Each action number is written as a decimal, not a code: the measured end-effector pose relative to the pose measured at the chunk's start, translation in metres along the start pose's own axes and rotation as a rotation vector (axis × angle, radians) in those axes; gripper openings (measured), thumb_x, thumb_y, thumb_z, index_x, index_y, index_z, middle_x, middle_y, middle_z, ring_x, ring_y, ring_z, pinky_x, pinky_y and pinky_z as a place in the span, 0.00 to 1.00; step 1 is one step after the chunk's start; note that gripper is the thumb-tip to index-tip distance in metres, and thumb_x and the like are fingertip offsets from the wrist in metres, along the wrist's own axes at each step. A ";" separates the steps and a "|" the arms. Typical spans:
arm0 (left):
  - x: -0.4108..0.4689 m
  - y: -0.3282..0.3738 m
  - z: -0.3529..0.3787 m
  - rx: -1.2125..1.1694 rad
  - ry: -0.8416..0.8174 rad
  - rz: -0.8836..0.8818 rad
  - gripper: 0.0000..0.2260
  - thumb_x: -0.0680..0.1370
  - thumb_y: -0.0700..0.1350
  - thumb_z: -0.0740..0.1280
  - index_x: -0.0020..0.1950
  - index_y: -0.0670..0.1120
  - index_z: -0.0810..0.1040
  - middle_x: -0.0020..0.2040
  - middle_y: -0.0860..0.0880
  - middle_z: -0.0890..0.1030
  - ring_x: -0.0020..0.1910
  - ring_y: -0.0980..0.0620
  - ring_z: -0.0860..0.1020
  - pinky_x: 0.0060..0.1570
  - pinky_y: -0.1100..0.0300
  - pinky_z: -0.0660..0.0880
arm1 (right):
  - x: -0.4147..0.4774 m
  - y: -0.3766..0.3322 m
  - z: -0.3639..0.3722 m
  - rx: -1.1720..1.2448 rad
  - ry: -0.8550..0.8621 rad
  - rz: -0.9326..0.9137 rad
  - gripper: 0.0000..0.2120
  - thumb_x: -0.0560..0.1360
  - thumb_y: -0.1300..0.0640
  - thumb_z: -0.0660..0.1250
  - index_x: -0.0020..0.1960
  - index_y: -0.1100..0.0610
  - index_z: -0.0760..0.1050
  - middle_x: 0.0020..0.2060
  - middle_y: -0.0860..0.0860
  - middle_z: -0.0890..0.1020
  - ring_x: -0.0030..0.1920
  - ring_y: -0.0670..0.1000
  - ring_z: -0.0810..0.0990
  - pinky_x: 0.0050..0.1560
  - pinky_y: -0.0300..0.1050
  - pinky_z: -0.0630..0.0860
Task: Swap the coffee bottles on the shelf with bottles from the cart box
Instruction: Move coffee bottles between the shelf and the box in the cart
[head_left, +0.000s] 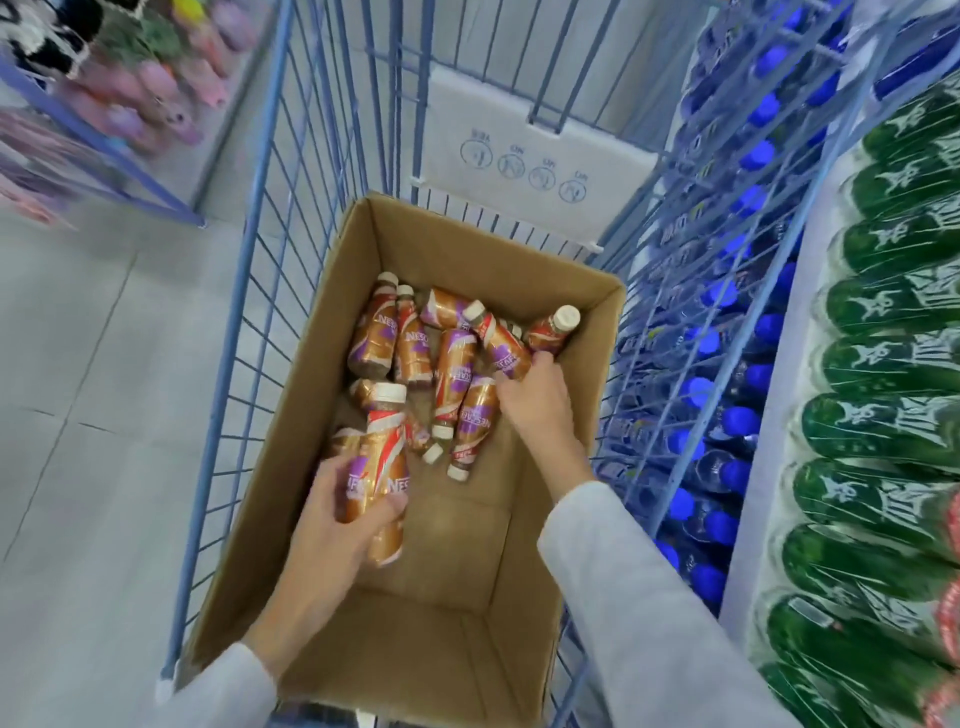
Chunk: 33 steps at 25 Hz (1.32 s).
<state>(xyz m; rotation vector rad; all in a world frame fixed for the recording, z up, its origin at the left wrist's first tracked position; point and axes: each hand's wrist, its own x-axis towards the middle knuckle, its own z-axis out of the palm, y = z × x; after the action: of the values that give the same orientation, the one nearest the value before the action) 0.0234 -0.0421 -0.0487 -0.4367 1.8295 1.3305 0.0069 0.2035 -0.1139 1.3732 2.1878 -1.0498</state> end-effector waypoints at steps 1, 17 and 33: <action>-0.006 0.001 -0.008 -0.014 0.013 -0.011 0.31 0.69 0.53 0.75 0.70 0.56 0.69 0.61 0.53 0.77 0.57 0.51 0.79 0.50 0.57 0.78 | 0.022 0.000 0.011 -0.044 0.011 0.038 0.29 0.77 0.47 0.67 0.72 0.60 0.63 0.68 0.59 0.70 0.68 0.62 0.71 0.67 0.55 0.70; 0.003 0.026 -0.024 -0.051 0.017 -0.007 0.32 0.62 0.56 0.75 0.64 0.60 0.70 0.58 0.58 0.77 0.55 0.55 0.78 0.44 0.62 0.77 | 0.047 0.037 0.067 0.123 0.149 0.055 0.28 0.73 0.48 0.74 0.66 0.58 0.69 0.60 0.56 0.77 0.59 0.57 0.78 0.59 0.51 0.75; -0.182 0.121 0.049 0.074 -0.527 0.419 0.21 0.72 0.45 0.77 0.64 0.52 0.79 0.56 0.49 0.85 0.53 0.50 0.84 0.49 0.58 0.80 | -0.376 0.016 -0.126 1.201 0.444 0.074 0.18 0.66 0.46 0.74 0.54 0.44 0.77 0.45 0.44 0.86 0.47 0.50 0.85 0.52 0.52 0.80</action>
<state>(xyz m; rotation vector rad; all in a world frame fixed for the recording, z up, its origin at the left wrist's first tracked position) 0.0712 0.0162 0.1621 0.3360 1.5538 1.4706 0.2081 0.0681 0.2007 2.2766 1.6622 -2.4034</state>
